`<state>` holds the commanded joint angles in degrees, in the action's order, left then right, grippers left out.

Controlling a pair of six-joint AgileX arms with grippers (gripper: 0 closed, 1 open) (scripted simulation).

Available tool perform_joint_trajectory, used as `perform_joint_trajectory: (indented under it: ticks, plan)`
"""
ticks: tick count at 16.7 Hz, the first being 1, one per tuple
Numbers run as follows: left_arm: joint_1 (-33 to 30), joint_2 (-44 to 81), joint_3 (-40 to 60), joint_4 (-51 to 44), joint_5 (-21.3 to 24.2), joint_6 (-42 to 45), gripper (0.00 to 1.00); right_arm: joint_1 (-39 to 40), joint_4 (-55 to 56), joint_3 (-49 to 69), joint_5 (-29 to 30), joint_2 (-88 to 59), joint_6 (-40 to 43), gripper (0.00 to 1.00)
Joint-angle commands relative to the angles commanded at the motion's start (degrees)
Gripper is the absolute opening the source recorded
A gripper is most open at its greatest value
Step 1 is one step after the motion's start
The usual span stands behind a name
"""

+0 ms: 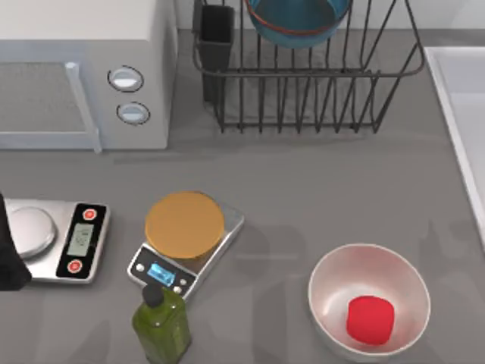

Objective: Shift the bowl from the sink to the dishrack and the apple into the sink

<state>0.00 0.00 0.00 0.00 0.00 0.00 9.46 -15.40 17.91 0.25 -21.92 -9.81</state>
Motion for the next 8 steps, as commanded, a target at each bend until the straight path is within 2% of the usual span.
perform_joint_trajectory:
  ticks: [8]
  plan:
    - [0.0, 0.0, 0.0, 0.0, 0.0, 0.0, 1.00, 16.4, -27.3, 28.6, -0.7, -45.0, -16.9, 1.00]
